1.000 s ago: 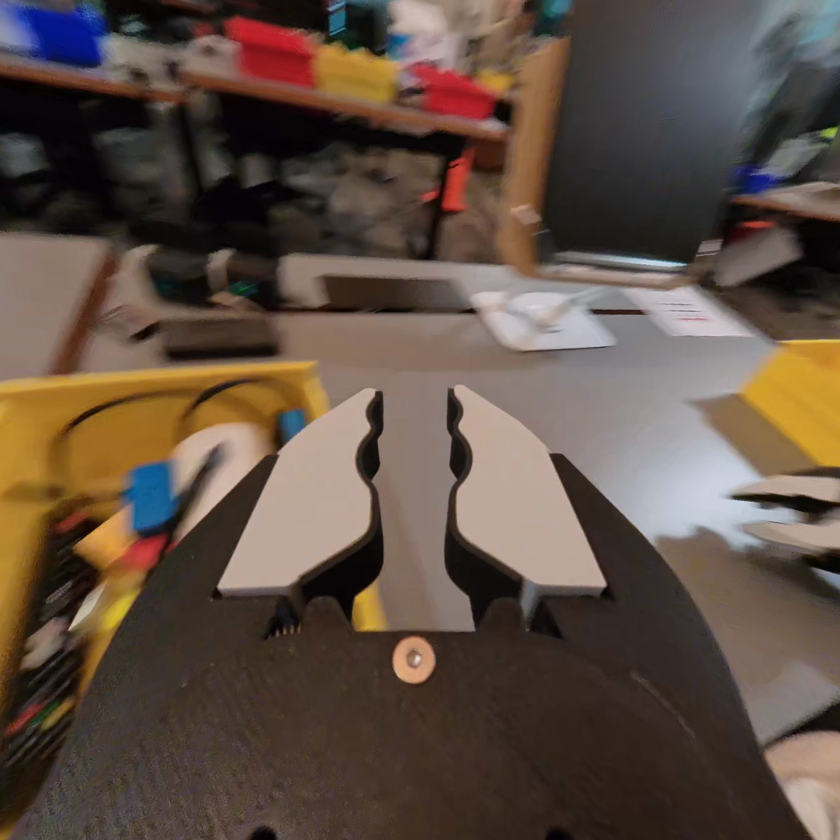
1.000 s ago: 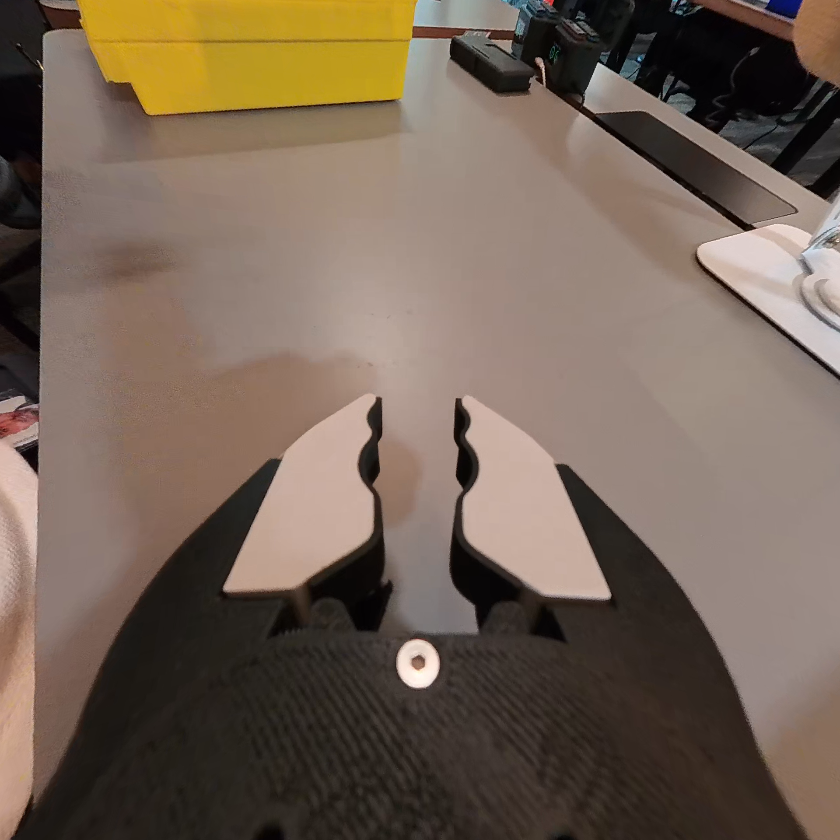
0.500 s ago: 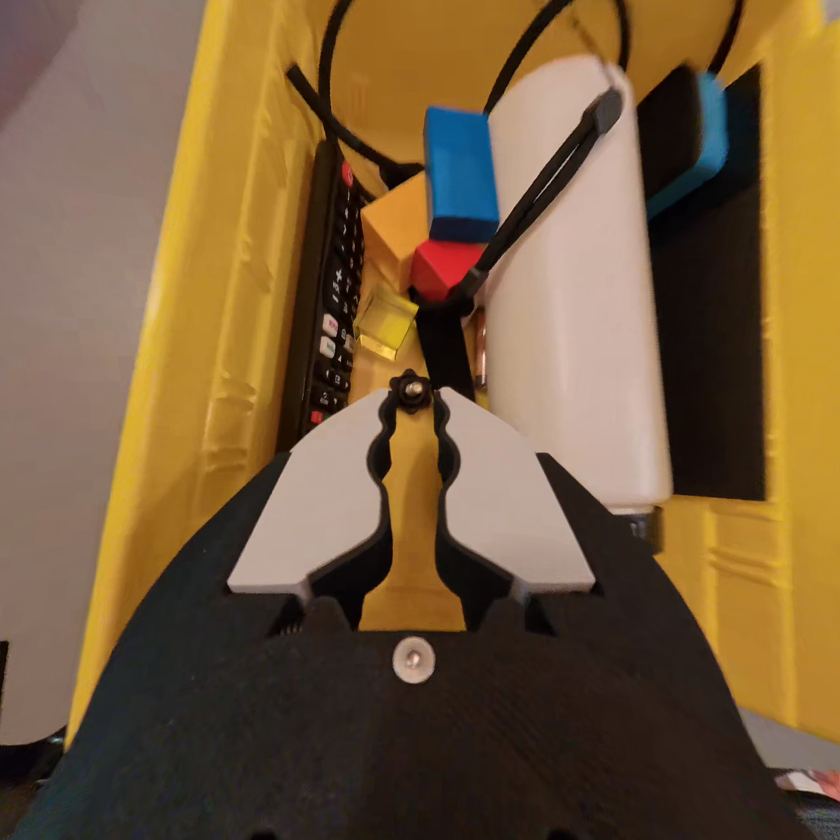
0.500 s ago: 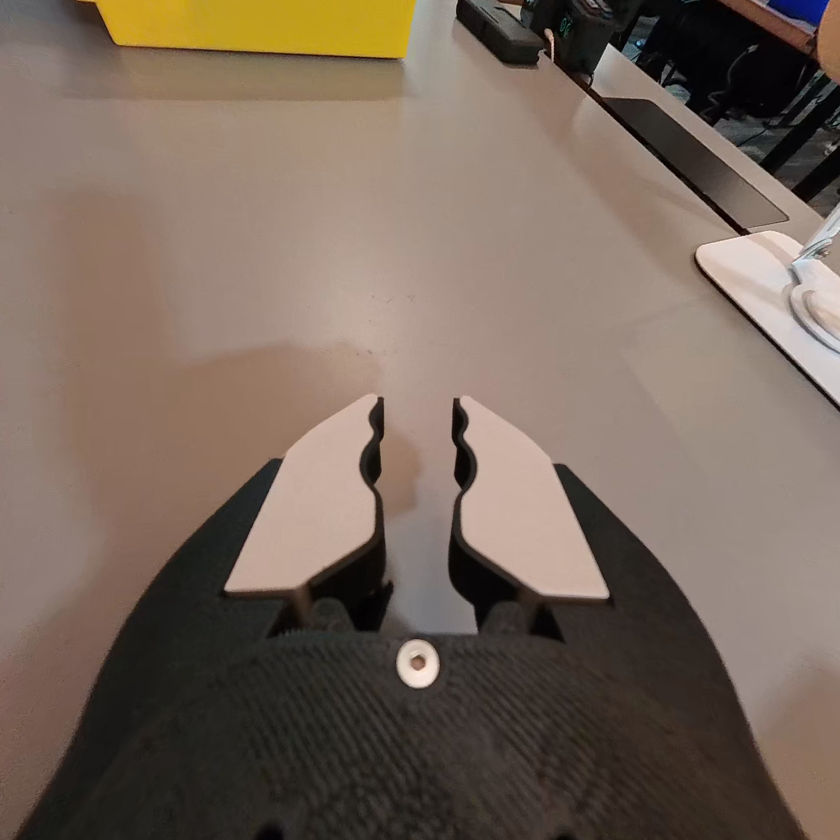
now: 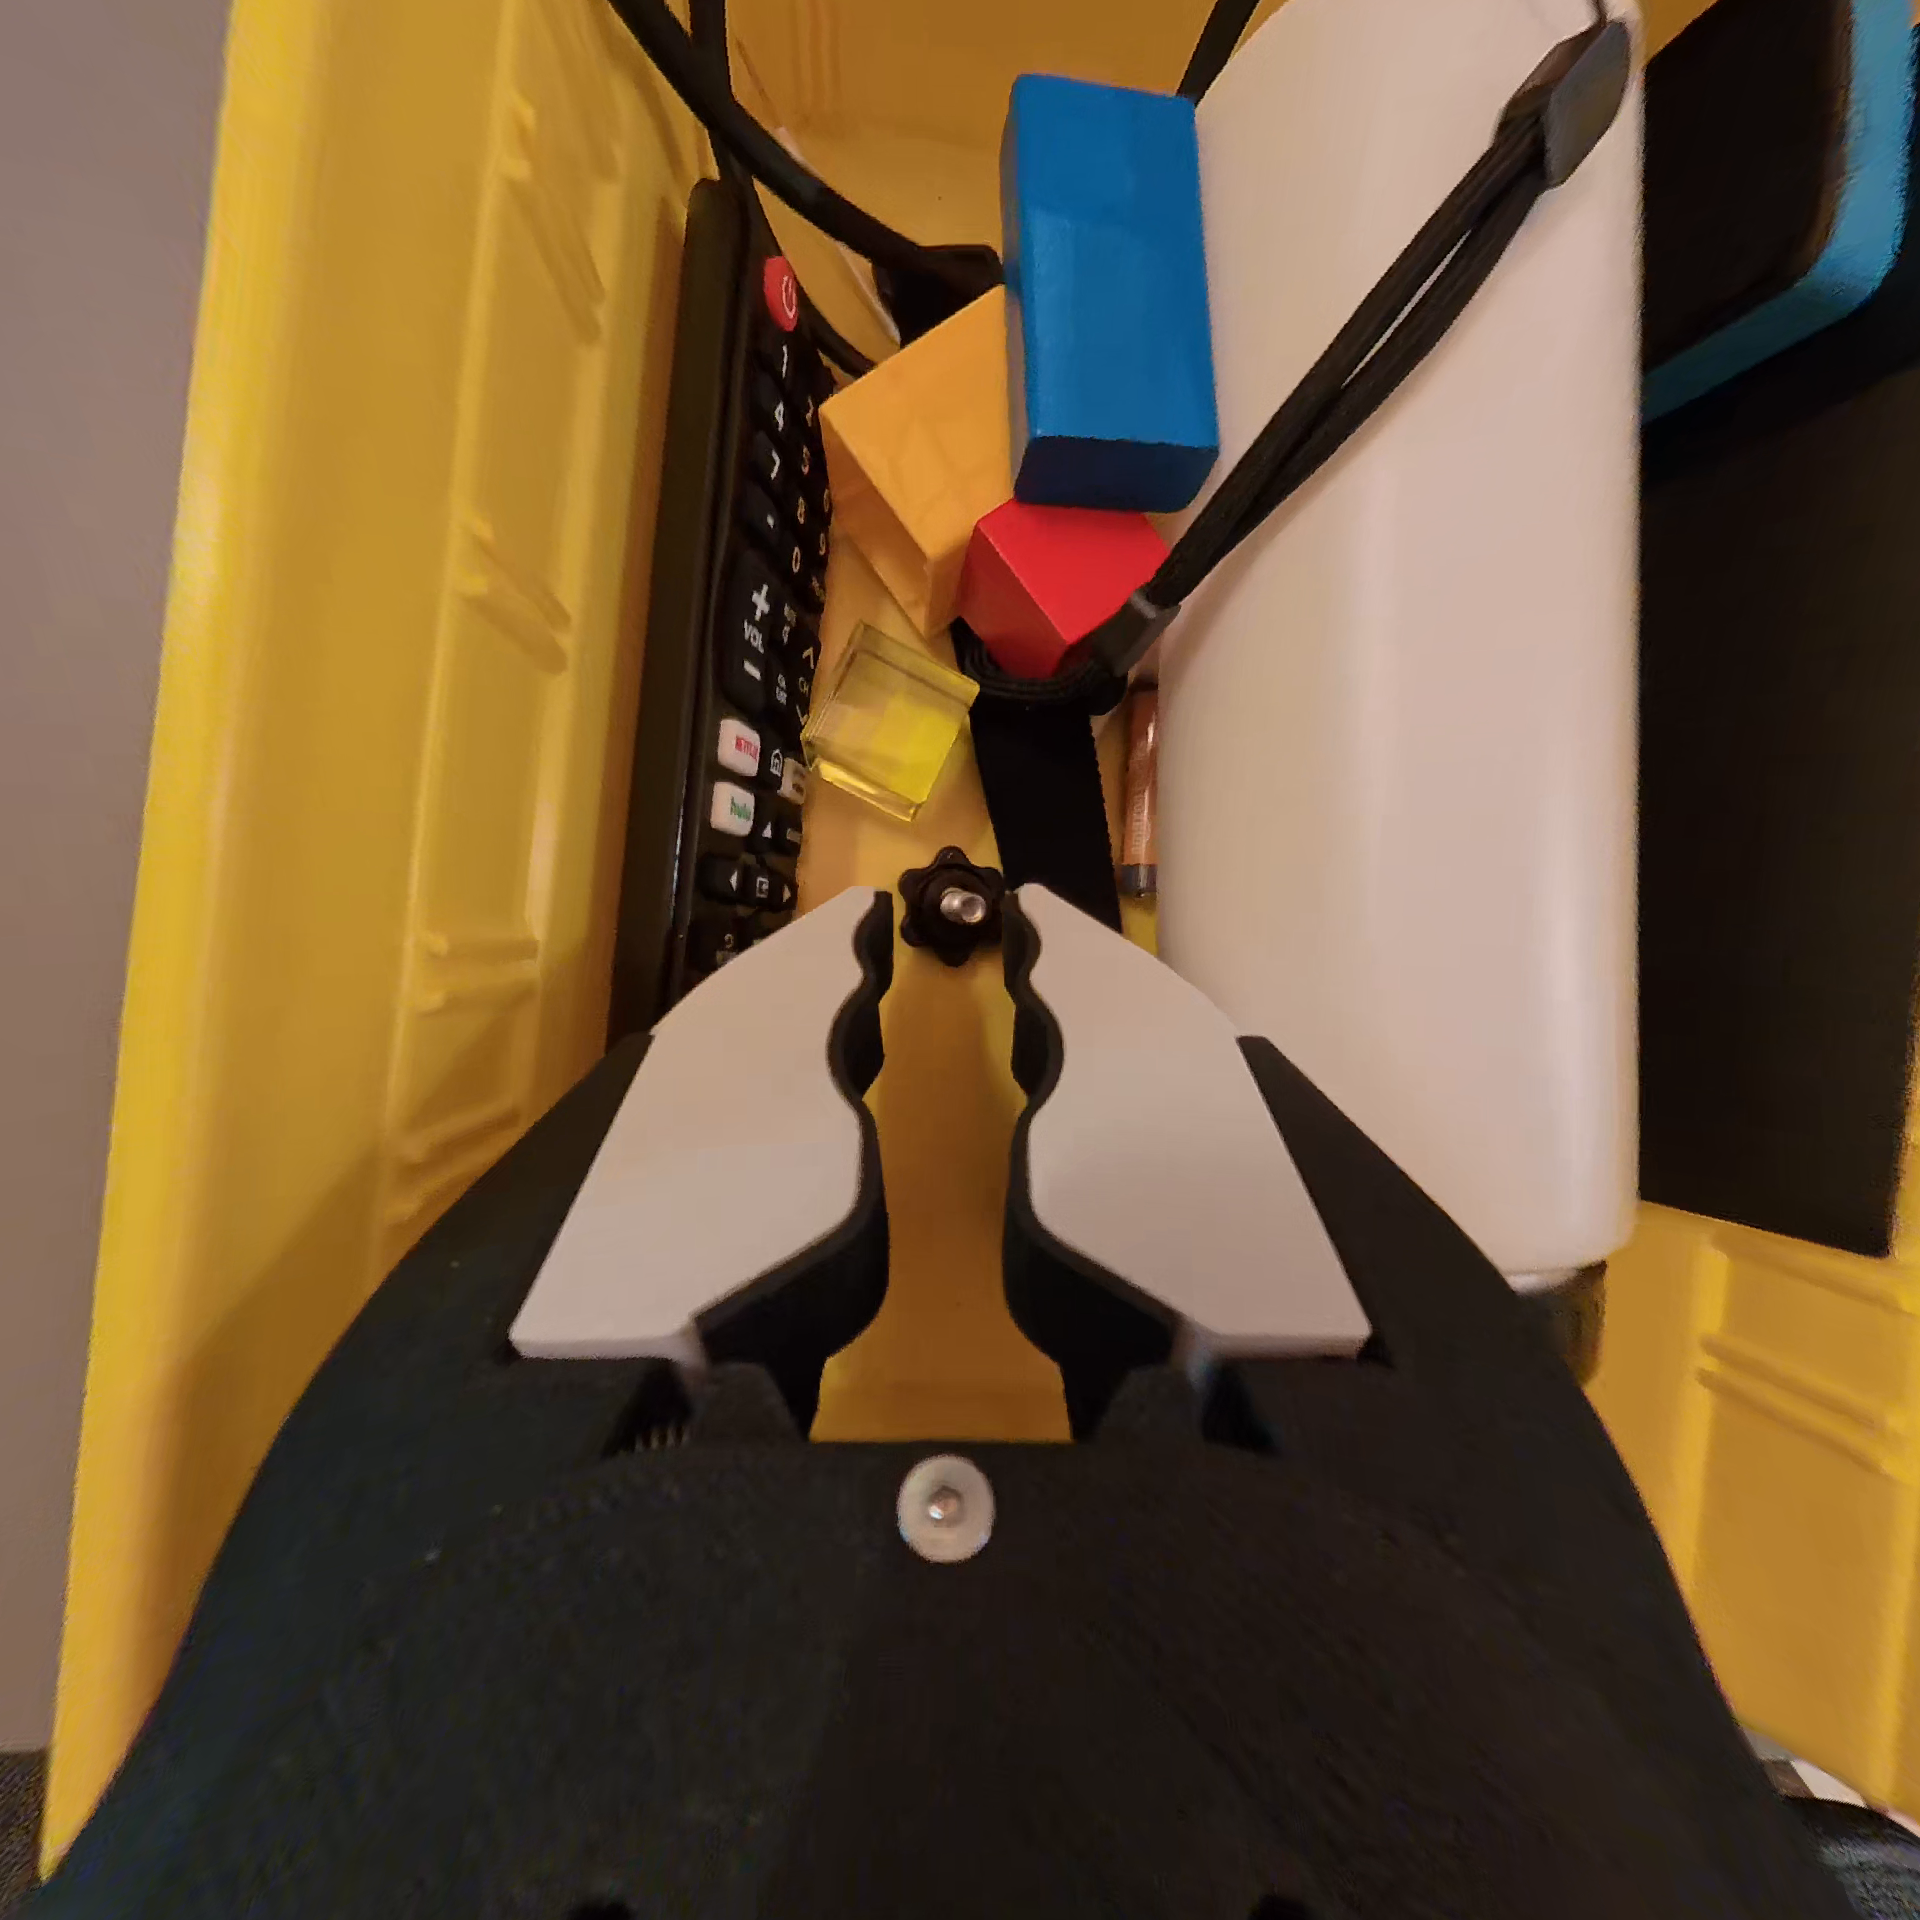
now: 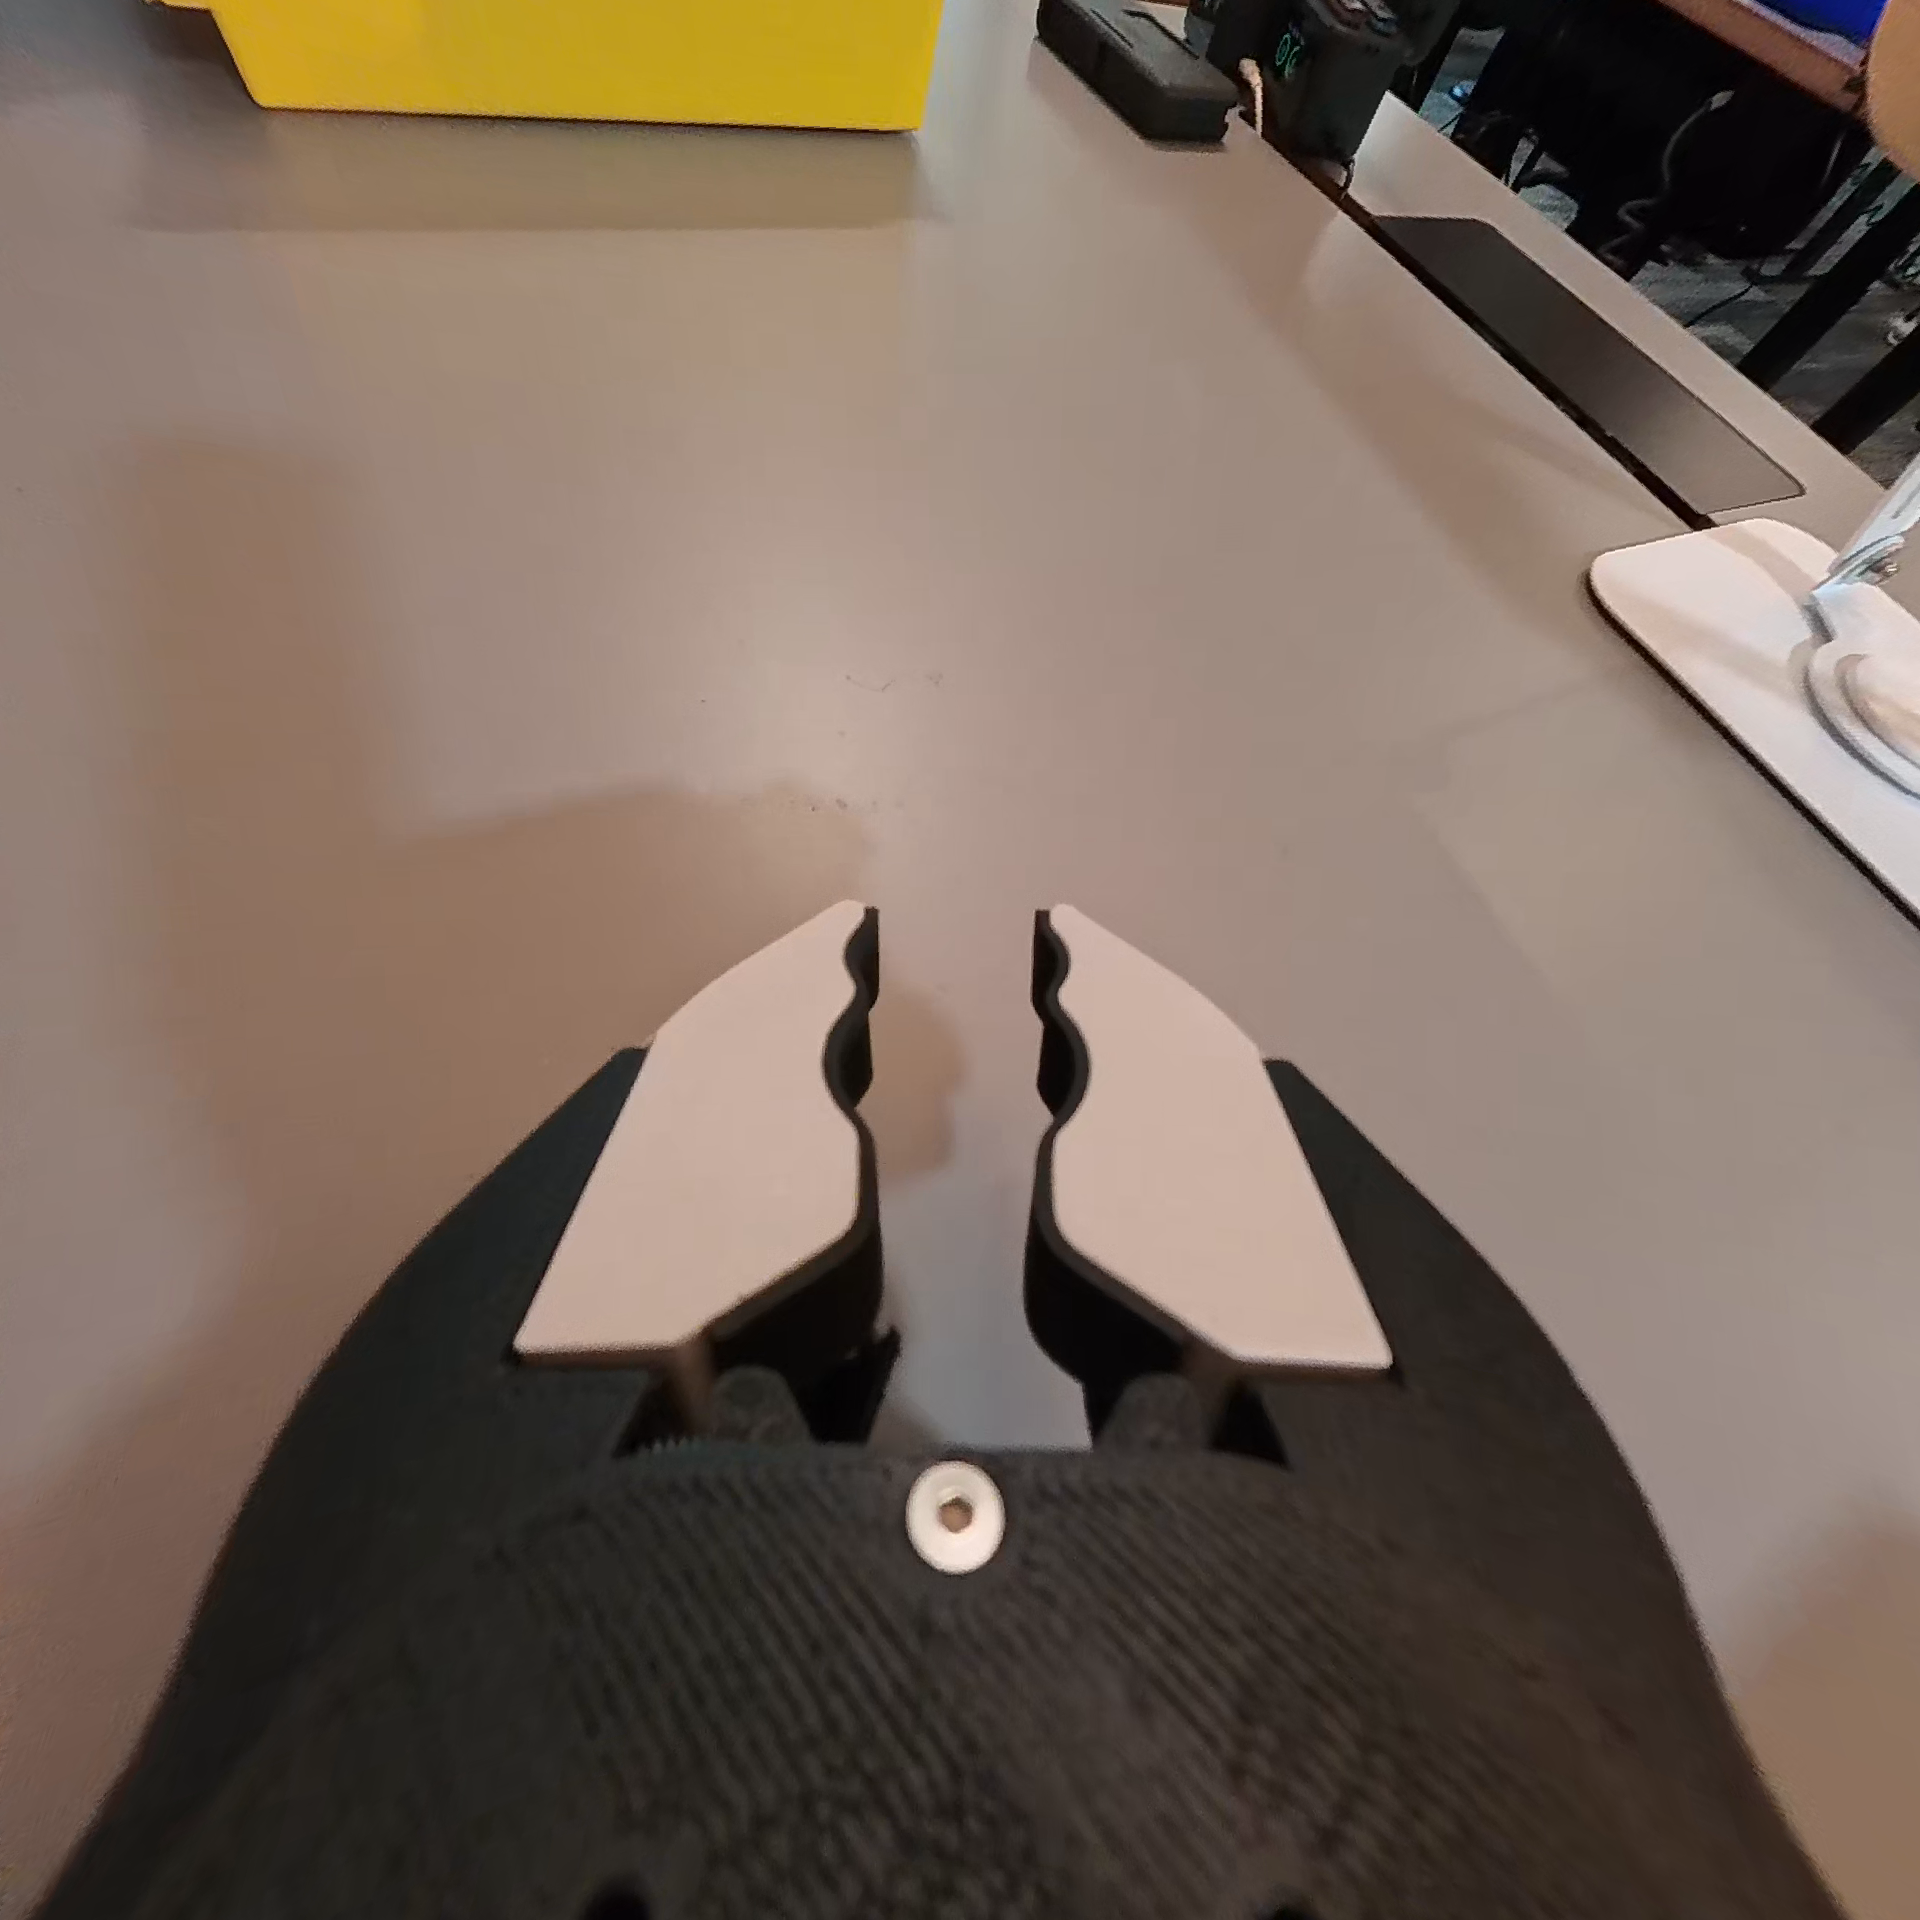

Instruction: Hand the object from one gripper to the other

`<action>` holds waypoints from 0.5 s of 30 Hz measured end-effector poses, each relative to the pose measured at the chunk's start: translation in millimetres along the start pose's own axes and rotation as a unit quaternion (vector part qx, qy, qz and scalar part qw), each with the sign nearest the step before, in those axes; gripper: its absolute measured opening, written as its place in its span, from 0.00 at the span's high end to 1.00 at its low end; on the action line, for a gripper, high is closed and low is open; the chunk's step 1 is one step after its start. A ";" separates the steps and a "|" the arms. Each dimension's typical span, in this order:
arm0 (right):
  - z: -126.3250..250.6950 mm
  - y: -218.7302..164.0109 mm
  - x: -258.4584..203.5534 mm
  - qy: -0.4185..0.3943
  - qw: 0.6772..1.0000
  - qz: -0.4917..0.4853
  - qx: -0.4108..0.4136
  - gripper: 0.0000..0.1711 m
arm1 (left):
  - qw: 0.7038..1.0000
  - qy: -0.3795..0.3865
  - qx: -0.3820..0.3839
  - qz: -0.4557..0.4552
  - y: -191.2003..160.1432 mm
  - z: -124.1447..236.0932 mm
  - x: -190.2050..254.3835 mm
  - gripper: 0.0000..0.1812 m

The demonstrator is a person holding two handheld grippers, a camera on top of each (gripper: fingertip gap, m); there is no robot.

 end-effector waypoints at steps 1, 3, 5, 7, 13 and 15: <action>0.1 0.1 0.0 0.000 1.000 0.001 0.000 0.83 | 1.000 0.008 -0.006 -0.001 -0.3 -1.8 -0.8 0.89; 0.4 0.2 -0.1 -0.001 1.000 0.001 0.001 0.83 | 1.000 0.017 -0.013 -0.005 -1.0 -5.0 -1.1 0.89; 0.9 0.4 0.0 -0.002 1.000 0.001 0.003 0.83 | 1.000 0.023 -0.020 -0.007 -2.0 -7.0 -1.6 0.93; 1.3 0.5 0.2 -0.002 1.000 0.000 0.004 0.84 | 1.000 0.023 -0.012 -0.013 -0.9 -5.2 -0.7 0.97; 2.1 1.0 0.5 -0.001 1.000 -0.002 0.008 0.84 | 0.998 -0.004 0.067 -0.017 16.3 29.2 10.8 0.97; 2.0 1.0 0.6 -0.001 1.000 -0.002 0.008 0.84 | 0.993 -0.041 0.105 -0.023 24.2 48.0 26.5 0.97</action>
Point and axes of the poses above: each gripper's, where its closed fingertips meet, z back along the fingers, y out of its top, x = y × z across the jaws, the point moved 6 cm from there along z, back along the fingers, and after that the axes turned 15 degrees about z, right-handed, at the moved point
